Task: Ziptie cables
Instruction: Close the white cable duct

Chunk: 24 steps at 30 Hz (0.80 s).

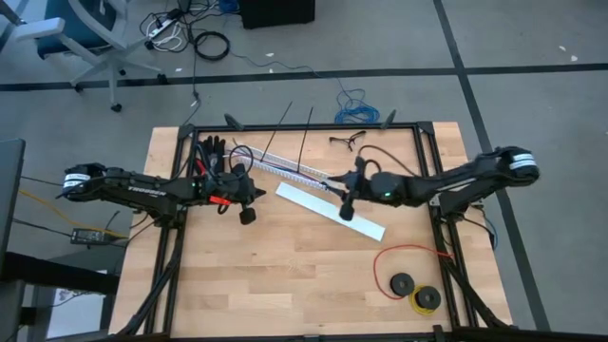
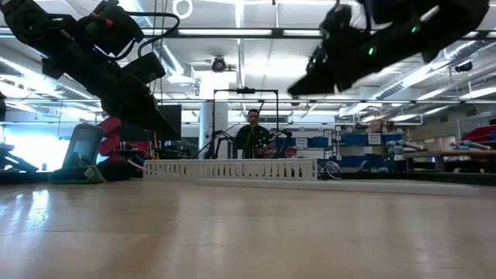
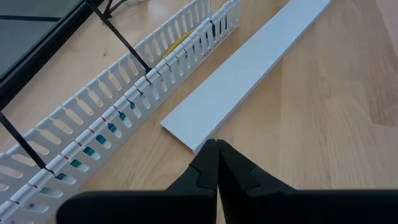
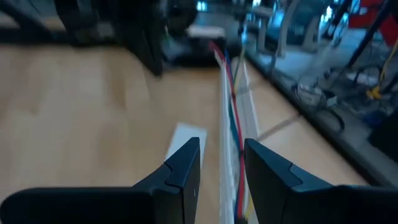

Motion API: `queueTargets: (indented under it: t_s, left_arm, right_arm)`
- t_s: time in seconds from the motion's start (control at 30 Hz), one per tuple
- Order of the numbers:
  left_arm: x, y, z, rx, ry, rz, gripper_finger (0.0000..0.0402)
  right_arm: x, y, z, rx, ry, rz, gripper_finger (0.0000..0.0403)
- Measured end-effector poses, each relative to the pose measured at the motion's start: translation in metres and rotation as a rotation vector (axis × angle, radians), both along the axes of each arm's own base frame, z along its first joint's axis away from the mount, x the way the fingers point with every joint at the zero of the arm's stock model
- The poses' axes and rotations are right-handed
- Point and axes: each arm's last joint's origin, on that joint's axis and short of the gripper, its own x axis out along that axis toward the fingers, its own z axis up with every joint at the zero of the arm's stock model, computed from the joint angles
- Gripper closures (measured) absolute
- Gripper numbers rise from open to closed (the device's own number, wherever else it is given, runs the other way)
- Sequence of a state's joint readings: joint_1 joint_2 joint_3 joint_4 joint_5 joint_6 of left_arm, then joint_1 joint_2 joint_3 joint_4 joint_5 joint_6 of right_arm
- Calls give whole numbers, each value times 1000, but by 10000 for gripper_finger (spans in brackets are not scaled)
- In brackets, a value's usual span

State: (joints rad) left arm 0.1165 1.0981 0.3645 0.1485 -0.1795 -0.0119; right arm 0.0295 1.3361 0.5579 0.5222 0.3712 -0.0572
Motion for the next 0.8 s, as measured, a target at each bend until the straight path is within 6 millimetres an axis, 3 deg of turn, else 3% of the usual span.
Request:
queueTargets:
  t_s: [0.17, 0.37, 0.57, 0.8]
  left_arm:
    - [0, 0, 0, -1, 2, 1, 394]
    - [0, 0, 0, -5, 3, 4, 394]
    - [-1, 0, -1, -32, 3, 23, 394]
    - [-2, 0, -4, -56, 6, 38, 394]
  right_arm:
    - [21, -5, -25, 2, 81, -21, 291]
    - [44, -2, -27, -16, 95, -6, 291]
    - [45, 1, -26, 7, 91, -3, 291]
    - [42, -13, -33, 146, 112, -100, 256]
